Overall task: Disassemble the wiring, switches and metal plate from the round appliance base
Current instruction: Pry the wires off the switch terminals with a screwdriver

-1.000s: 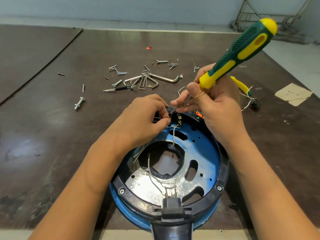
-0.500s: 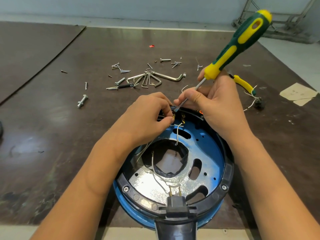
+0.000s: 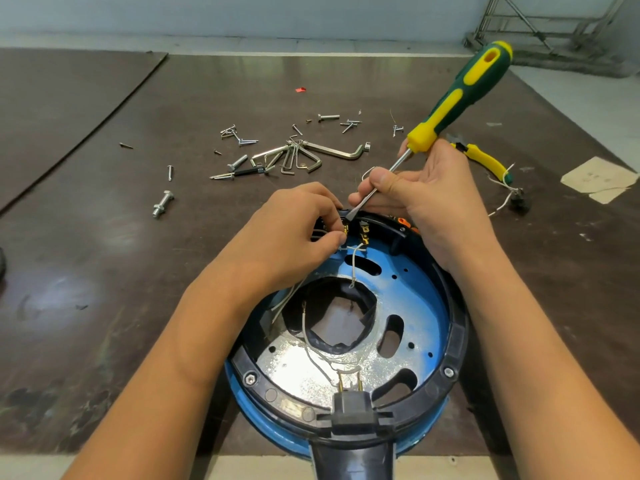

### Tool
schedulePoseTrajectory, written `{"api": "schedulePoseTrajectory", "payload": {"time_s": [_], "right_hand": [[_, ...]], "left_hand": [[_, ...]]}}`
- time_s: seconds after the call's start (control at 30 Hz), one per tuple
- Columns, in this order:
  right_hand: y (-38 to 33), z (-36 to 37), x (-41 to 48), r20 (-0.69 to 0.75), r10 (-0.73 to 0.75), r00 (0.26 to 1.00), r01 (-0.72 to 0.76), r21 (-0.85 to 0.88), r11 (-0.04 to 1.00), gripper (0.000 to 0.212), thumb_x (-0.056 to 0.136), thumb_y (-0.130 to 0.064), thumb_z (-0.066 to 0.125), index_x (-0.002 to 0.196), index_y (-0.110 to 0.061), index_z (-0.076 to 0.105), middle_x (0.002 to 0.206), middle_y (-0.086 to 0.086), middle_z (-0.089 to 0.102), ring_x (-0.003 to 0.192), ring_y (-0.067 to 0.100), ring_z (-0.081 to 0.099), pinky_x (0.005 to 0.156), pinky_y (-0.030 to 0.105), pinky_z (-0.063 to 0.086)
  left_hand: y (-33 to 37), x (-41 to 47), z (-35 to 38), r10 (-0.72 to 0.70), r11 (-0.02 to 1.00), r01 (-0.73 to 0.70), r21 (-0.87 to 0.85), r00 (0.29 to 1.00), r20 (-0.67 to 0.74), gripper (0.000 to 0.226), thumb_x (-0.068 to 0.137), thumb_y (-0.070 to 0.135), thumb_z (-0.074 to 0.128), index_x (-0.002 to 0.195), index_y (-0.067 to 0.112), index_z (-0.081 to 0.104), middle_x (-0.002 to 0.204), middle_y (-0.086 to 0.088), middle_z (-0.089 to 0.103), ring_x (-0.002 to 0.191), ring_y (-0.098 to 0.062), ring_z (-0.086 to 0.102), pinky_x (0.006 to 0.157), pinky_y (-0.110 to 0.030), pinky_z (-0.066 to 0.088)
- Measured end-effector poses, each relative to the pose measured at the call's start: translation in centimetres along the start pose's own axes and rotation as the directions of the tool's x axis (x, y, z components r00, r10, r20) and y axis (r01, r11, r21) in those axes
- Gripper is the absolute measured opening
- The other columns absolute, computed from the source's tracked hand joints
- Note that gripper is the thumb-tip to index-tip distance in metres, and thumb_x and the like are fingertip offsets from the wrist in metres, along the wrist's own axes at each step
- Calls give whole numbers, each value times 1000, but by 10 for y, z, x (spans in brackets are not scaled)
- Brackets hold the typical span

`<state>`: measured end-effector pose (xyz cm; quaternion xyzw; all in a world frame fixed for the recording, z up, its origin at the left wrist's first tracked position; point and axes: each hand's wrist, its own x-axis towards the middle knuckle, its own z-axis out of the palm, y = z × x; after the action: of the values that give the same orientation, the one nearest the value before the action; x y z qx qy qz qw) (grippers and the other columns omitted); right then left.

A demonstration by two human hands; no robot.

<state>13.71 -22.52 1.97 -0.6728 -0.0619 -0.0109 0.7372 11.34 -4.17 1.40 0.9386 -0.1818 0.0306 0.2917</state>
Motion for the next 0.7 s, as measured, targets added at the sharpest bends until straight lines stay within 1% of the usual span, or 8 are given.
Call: {"api": "schedulePoseTrajectory", "payload": {"time_s": [0.17,0.27,0.33,0.43,0.53,0.63,0.67,0.7], "right_hand": [[3,-4,-2,43,-49,998,47,45,998,31,97,10,59,107,-14,41,73,14,73,76,36,78,67,36,62],[2,-6,-4,76,-76,994,72,54,996,32,96,12,59,105,-15,43,76,16,72,77,37,77,68,36,63],[2,-6,-5,120,-143,982,146,-18,989,33,95,11,61,102,-15,43,76,15,72,77,36,78,70,37,63],[3,-6,-3,191,-239,952,274,-183,944,34,93,4,65,98,-22,44,78,9,73,82,32,78,80,47,64],[5,-6,-3,206,-266,942,305,-192,933,33,94,1,66,97,-24,44,78,7,72,83,33,77,82,55,62],[5,-8,-4,197,-267,943,302,-176,937,33,94,3,65,98,-22,43,78,6,72,82,33,77,82,52,62],[5,-7,-4,190,-264,946,297,-173,939,33,95,4,65,99,-21,43,79,9,72,82,33,78,81,49,63],[3,-6,-5,175,-262,949,292,-173,941,33,94,4,65,99,-21,44,81,16,72,81,33,78,80,46,63]], "left_hand": [[1,0,-1,4,1000,-4,-6,1000,-2,8,89,28,68,82,25,72,117,15,60,104,-3,57,92,-39,50],[1,0,-1,2,1000,-2,2,1000,1,9,89,29,68,82,25,72,118,15,59,104,-2,56,92,-39,50],[0,0,-1,0,1000,0,2,1000,2,9,89,29,68,82,25,72,118,16,59,105,-2,56,92,-40,49],[0,0,-1,5,1000,-5,-1,1000,-2,9,89,29,68,82,25,72,118,16,59,103,-2,57,91,-41,50],[0,0,-1,5,1000,-5,0,1000,-3,9,88,29,68,81,25,72,117,17,59,102,-3,57,89,-41,50],[-1,0,0,1,1000,-1,-2,1000,-7,9,88,28,68,81,26,72,116,17,59,102,-5,58,89,-42,50],[-1,0,0,1,1000,-1,-4,1000,-6,9,88,28,68,81,26,72,117,16,59,103,-5,58,89,-43,50],[-1,0,0,0,1000,0,-4,1000,-4,9,88,28,68,81,26,72,117,16,60,103,-6,58,89,-43,51]]}}
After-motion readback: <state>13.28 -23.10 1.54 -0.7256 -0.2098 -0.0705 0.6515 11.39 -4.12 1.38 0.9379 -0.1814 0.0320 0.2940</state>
